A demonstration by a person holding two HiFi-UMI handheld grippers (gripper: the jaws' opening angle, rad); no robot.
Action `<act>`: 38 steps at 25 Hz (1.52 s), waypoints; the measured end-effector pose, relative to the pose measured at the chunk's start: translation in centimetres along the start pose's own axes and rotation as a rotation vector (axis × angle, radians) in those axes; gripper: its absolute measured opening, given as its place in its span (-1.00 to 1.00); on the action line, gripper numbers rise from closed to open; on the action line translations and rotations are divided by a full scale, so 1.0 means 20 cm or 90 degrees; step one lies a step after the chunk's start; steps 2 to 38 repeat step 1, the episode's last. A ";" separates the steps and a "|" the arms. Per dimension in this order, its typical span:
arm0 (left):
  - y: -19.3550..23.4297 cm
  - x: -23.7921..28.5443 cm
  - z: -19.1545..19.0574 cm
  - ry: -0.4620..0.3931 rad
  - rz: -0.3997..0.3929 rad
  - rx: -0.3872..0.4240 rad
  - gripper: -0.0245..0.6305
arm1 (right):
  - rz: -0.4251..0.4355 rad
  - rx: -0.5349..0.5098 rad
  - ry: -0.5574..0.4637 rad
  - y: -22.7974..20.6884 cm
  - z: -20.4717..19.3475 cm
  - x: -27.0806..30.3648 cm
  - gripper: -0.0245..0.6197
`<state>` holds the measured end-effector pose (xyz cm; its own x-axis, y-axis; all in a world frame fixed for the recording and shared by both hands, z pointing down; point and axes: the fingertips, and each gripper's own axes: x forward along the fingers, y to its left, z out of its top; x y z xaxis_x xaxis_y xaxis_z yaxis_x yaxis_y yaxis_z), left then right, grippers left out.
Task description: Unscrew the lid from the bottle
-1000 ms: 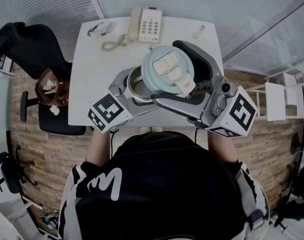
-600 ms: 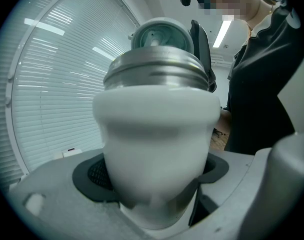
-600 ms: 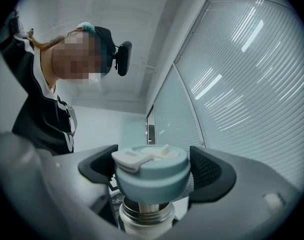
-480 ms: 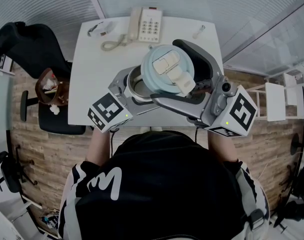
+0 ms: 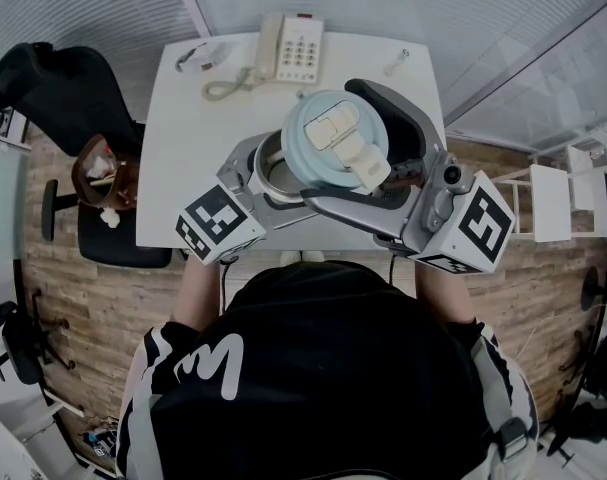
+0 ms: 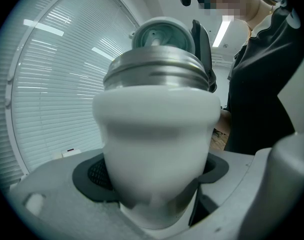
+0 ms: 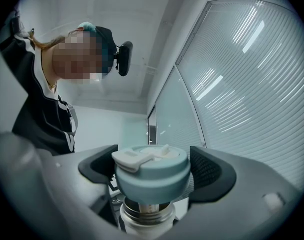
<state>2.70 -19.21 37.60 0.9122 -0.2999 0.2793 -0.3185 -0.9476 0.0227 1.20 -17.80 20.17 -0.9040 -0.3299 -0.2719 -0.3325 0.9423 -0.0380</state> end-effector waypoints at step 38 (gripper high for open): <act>0.00 0.00 0.00 0.000 -0.001 -0.001 0.44 | 0.000 0.000 0.000 0.00 0.00 0.00 0.44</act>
